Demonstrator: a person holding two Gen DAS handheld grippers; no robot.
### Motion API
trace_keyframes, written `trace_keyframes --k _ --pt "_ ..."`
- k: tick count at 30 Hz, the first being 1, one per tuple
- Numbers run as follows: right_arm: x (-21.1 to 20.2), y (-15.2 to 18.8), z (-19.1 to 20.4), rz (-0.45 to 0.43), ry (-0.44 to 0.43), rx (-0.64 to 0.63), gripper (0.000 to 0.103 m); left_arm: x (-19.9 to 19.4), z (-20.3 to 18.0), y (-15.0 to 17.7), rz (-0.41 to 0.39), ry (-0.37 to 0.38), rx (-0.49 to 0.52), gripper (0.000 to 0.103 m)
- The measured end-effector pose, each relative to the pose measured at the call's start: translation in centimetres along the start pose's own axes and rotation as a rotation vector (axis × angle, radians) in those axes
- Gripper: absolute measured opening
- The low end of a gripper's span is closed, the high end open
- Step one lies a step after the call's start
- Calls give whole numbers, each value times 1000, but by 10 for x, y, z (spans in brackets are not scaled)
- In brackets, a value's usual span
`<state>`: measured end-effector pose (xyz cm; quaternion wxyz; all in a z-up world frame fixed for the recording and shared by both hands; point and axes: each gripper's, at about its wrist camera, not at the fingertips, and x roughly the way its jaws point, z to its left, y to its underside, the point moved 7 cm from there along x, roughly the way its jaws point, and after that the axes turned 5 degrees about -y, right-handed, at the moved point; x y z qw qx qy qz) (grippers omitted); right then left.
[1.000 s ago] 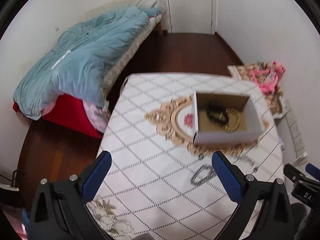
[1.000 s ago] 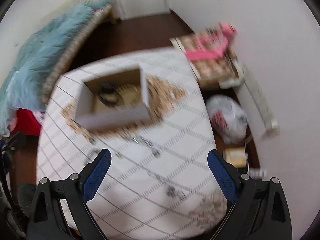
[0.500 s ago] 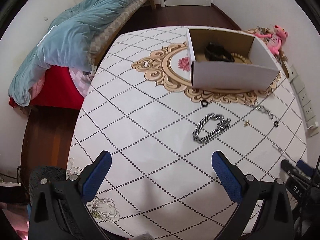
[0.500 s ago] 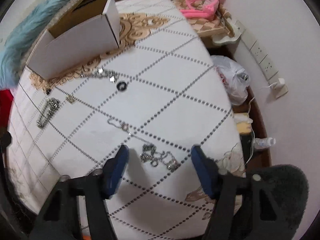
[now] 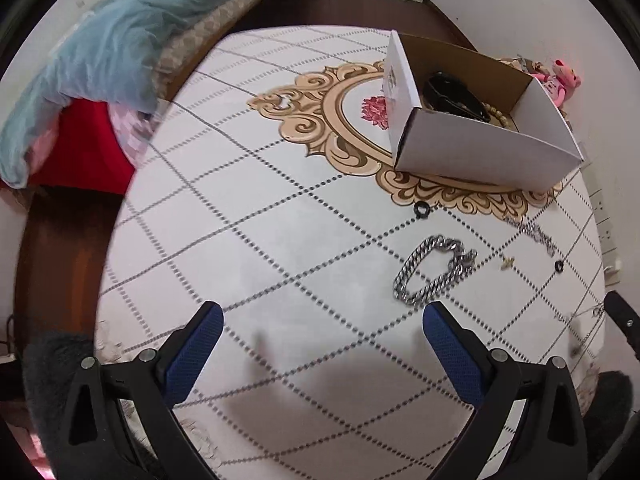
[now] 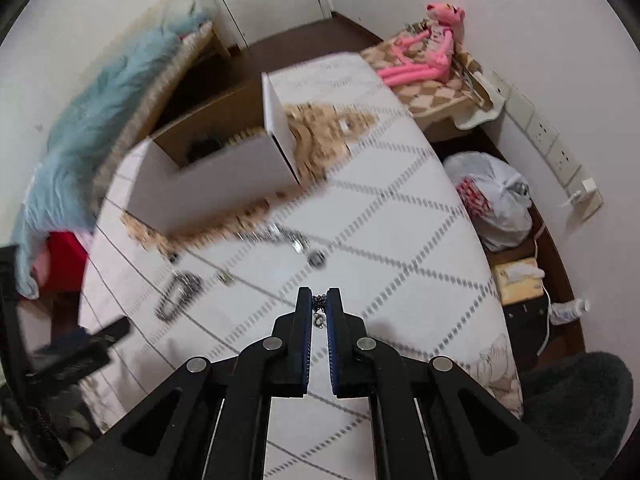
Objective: Organize jewelry
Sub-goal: 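Grasp the silver chain bracelet with the left tool while the right tool grasps a small silver piece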
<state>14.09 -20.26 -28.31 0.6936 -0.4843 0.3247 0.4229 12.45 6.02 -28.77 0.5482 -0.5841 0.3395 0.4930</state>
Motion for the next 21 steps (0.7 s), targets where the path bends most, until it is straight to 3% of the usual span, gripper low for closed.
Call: trace_keyframes --k 4,6,14,15,16,19,20,21 --pt "7 -12 5 7 -6 1 7 13 -17 -12 8 33 46 101" --pt "10 -13 7 16 -3 4 7 19 -31 -17 8 32 105 95" --pt "17 -8 -1 50 27 25 7 27 -83 -16 -7 58 294 94" --pt "19 -8 -4 53 31 32 7 27 -88 -14 -8 62 310 79" --pt "20 -7 -6 57 37 38 7 28 -92 -11 -9 74 325 74" --pt "23 -6 -13 66 48 50 7 21 -102 -9 -44 124 338 41" --pt "23 -5 -14 68 50 50 7 19 -104 -9 -51 128 342 18" --pt "24 -5 -14 71 49 52 7 18 -104 -9 -50 133 342 12"
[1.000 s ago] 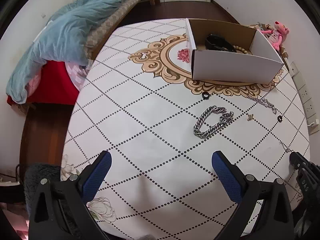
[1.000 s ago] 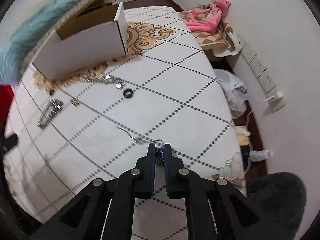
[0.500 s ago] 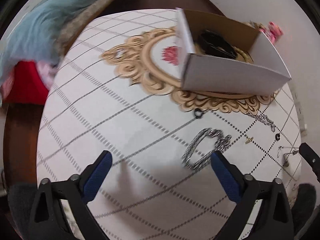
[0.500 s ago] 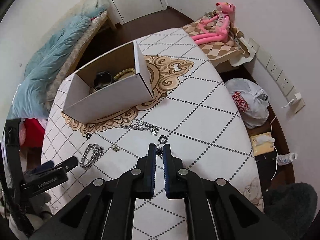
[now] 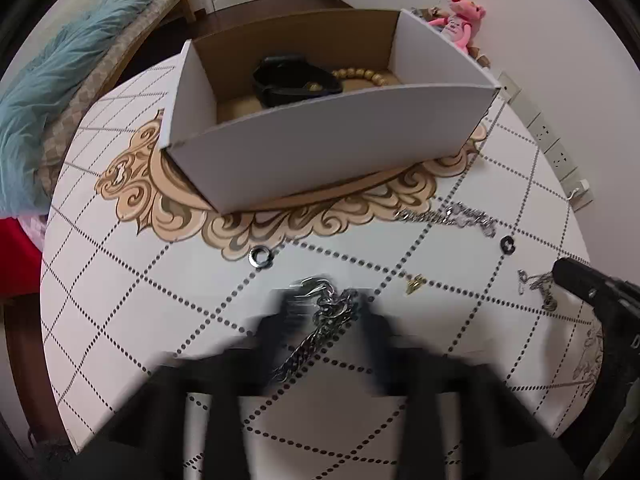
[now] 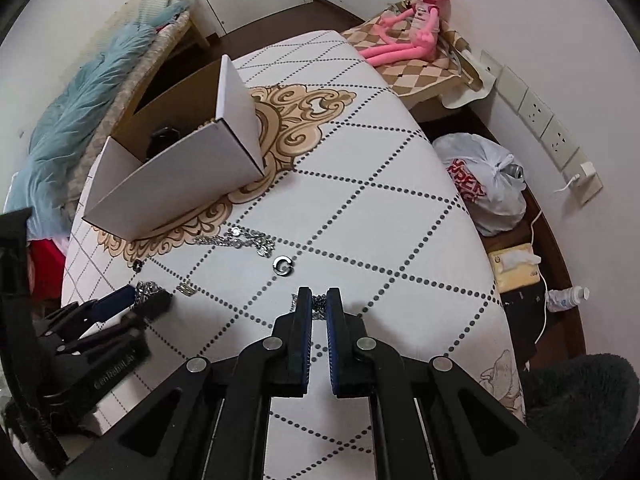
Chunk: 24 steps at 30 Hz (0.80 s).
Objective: Organize jewelry
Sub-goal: 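Grasp the silver chain bracelet with the left tool while the right tool grasps a small silver piece, then lower both held pieces into the box and open both tools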
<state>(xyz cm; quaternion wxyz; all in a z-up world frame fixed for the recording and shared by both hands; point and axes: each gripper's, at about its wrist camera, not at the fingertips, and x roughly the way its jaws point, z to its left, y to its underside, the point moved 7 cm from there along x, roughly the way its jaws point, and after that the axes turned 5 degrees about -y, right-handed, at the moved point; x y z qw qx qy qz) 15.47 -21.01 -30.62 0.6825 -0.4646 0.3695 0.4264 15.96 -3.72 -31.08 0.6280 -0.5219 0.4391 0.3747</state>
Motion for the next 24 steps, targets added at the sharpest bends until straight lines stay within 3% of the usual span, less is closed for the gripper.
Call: trace_keyframes --k 5,12,24 --pt "-8 -2 8 -6 -29 -10 7 -13 8 3 -9 64 -65 10" --pt "-42 -16 32 -51 -112 -40 7 -68 31 4 -86 153 -163 7" --pt "-96 -66 88 -109 -262 -116 7 -147 58 -47 -235 247 -230 7"
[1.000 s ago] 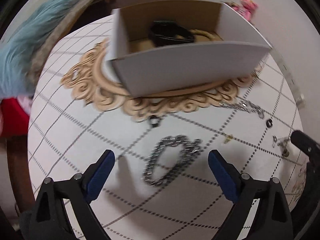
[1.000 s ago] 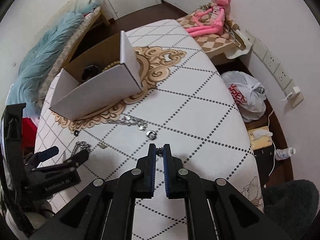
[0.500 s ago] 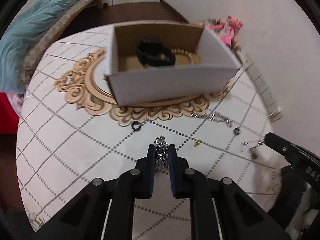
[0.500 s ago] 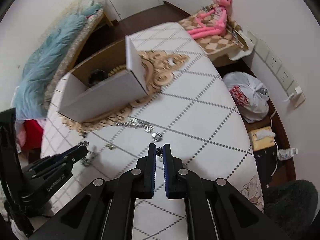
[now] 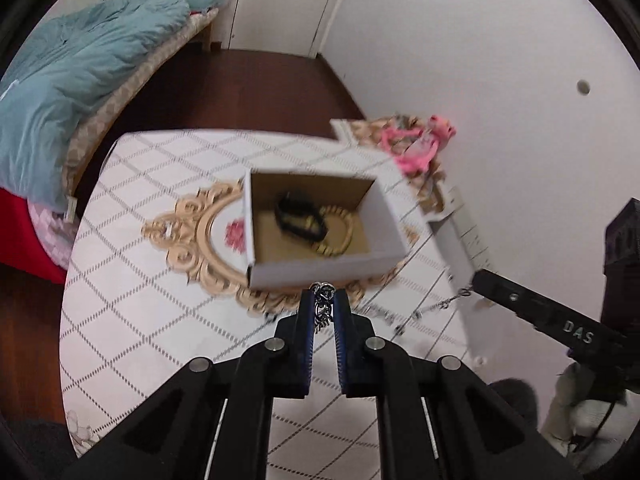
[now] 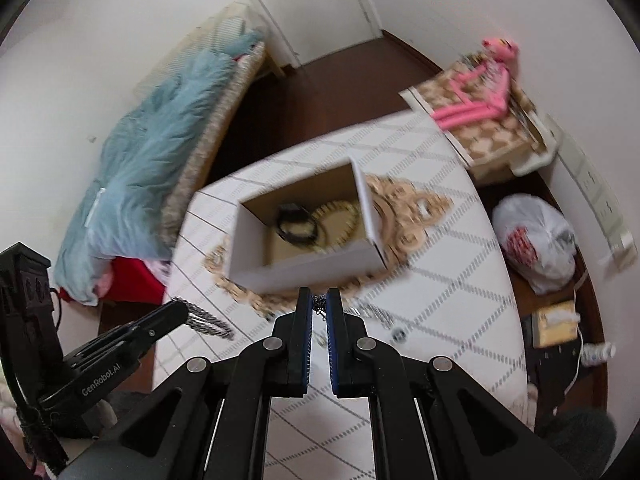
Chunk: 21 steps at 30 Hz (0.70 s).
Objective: Organize jewelry
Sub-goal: 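Lower both held pieces into the box and open both tools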
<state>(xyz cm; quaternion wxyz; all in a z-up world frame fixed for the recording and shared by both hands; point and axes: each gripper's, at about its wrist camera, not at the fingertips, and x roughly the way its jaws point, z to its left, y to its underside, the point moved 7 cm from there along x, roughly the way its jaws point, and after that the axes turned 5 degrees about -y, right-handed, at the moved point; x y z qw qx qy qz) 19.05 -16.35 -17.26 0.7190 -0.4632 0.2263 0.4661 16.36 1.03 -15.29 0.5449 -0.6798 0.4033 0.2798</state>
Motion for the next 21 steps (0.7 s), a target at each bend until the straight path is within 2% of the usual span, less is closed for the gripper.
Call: trace_keyframes --k 6,13,19,21 --pt "8 -58 20 -8 -19 -62 7 -6 -12 -53 -54 14 29 7" --pt "63 -101 17 97 15 -82 7 42 -2 -84 24 -10 20 7" --pt "110 -111 0 187 102 -123 7 86 14 -84 135 -66 -17 7" --pt "121 -112 -5 205 122 -132 7 93 18 -85 149 -91 -26 8"
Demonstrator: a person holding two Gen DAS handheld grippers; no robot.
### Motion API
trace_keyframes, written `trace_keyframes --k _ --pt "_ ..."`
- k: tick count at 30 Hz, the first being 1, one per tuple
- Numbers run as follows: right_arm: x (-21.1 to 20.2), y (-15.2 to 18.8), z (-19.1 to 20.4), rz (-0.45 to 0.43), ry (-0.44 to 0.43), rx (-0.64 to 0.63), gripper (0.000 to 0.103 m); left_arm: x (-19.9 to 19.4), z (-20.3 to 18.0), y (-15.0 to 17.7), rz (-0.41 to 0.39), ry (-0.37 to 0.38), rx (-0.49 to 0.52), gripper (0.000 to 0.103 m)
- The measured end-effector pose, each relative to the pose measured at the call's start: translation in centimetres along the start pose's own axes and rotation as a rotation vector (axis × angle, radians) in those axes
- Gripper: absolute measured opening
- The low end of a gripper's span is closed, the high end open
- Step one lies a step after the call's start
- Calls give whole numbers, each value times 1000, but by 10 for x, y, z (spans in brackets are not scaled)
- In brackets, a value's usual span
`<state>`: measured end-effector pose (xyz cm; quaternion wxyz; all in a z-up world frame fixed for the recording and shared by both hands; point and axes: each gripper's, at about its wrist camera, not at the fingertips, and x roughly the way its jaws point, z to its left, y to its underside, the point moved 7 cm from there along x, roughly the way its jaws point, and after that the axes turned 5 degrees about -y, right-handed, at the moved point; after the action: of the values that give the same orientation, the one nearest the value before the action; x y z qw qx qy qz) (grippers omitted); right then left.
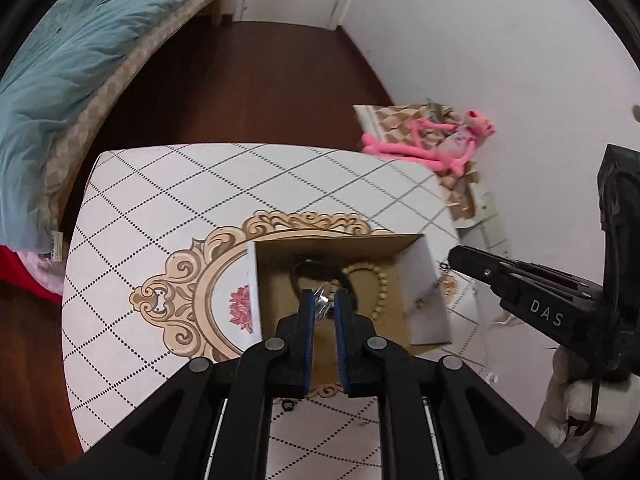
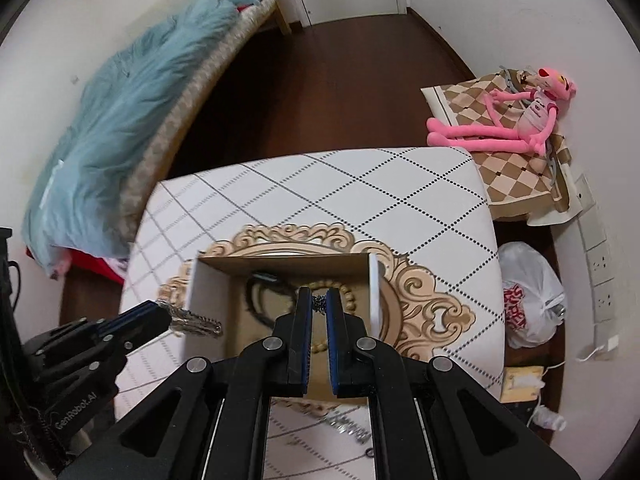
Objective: Organize jewelry
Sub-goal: 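Lower both held pieces into the box and open both tools, then lift both tools out of the box and move back over the table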
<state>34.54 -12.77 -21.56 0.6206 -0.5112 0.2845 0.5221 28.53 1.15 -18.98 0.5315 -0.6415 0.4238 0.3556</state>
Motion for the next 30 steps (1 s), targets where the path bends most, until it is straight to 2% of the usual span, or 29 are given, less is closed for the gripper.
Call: trace_keyframes --k 2,4,5,6,8,11,13,15,16,17,20,21,22,23,24,30 --pt "8 -2 -5 14 12 3 7 4 3 -2 -1 -37 3 10" --pt "14 -5 -8 23 27 0 7 6 4 -5 -7 -75 14 16" --pt "17 -6 -8 29 27 -1 7 7 6 -7 -10 -97 20 29" --pt "19 -6 -8 35 34 -4 7 8 8 -9 -11 -119 23 53" --pt "24 -6 -10 52 50 -12 7 9 13 -11 -20 -153 19 74" --pt "32 -1 -11 104 72 -23 8 8 20 -13 -29 -175 8 74" --pt "34 6 -12 135 91 -37 15 8 24 -12 -31 -199 2 77" --pt "32 12 -13 149 116 -45 50 7 28 -11 -35 -218 -1 92" --pt "30 13 -13 144 118 -45 58 6 30 -9 -42 -221 -5 93" --pt "26 14 -13 134 119 -46 63 4 33 -8 -51 -231 -8 93" --pt "17 18 -14 112 140 -52 64 -2 38 -3 -68 -251 -16 94" --pt "14 20 -14 104 147 -52 67 -4 38 -1 -73 -258 -17 97" --pt "12 23 -15 98 154 -49 73 -5 40 1 -78 -274 -18 102" --pt "11 26 -15 94 161 -46 88 -7 41 4 -82 -289 -15 103" --pt "10 31 -16 89 170 -46 96 -8 42 7 -88 -298 -8 103" --pt "14 57 -20 89 215 -39 96 -8 39 24 -80 -328 11 103"
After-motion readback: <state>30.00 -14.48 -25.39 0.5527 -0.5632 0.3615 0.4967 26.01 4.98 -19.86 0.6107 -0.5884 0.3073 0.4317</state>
